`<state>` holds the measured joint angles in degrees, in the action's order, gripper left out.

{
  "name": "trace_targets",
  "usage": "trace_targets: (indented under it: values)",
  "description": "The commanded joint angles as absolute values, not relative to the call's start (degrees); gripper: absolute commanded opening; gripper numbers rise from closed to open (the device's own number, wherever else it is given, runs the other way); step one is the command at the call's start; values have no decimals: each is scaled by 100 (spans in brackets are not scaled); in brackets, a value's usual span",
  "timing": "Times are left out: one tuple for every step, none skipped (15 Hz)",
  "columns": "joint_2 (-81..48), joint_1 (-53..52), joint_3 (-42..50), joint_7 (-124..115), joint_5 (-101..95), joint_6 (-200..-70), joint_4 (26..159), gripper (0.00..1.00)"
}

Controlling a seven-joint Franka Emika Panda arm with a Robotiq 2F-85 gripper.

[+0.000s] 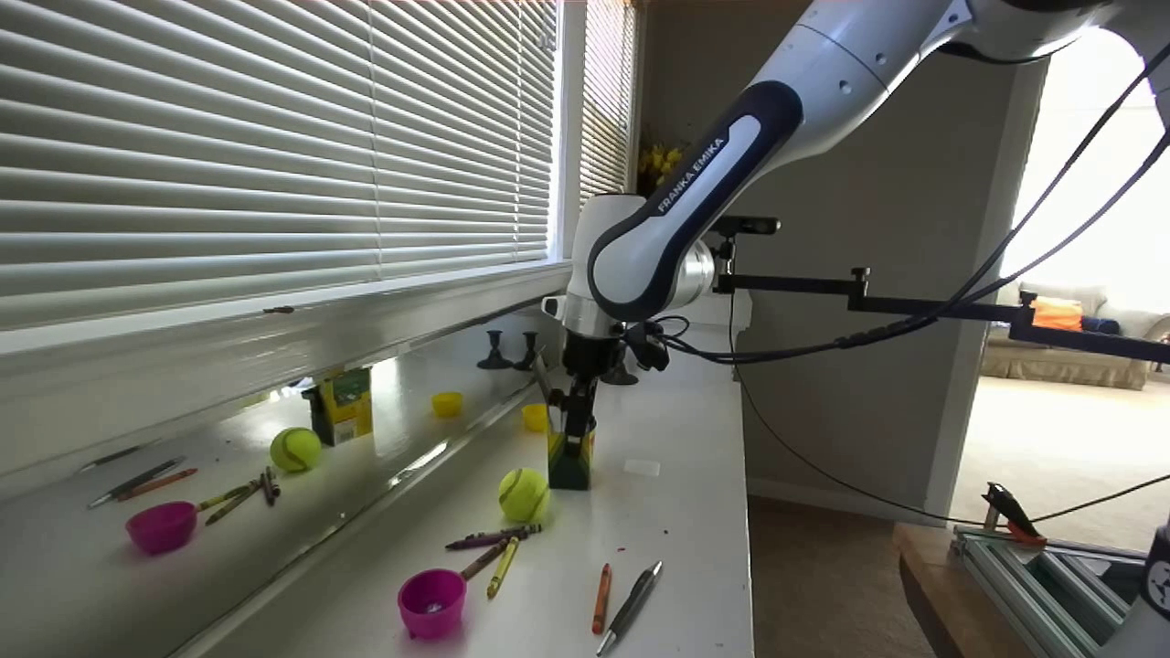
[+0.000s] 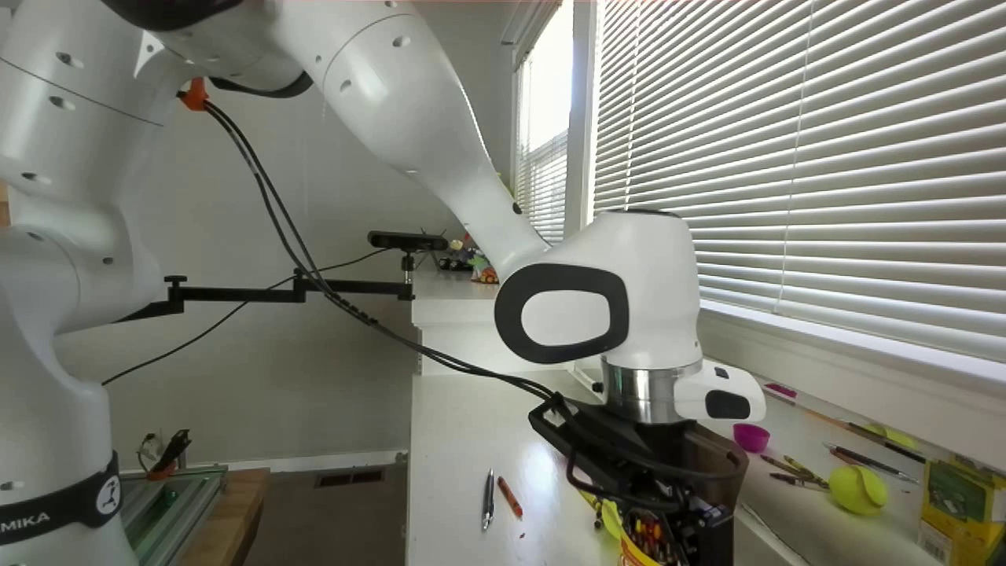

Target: Move the box to the right

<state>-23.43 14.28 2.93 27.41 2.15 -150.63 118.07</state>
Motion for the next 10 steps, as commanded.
trace_targets:
  values:
    - [-2323,1479,249,2710,138,-15194,11827,53]
    - [-2264,1470,259,2693,127,-15189,11869,53]
    - [-2177,1492,247,2721,154,-15156,11924,53]
    - [-2106,1460,308,2650,85,-15142,11973,53]
    - [-2026,1486,319,2673,95,-15123,12036,53]
    - [-1964,1499,352,2666,88,-15083,12080,53]
    - [-1893,1538,359,2710,125,-15090,12139,53]
    - [-1810,1583,371,2740,172,-15091,12201,53]
    - [-1740,1625,384,2773,195,-15098,12249,53]
    - [-1662,1682,390,2806,243,-15113,12306,53]
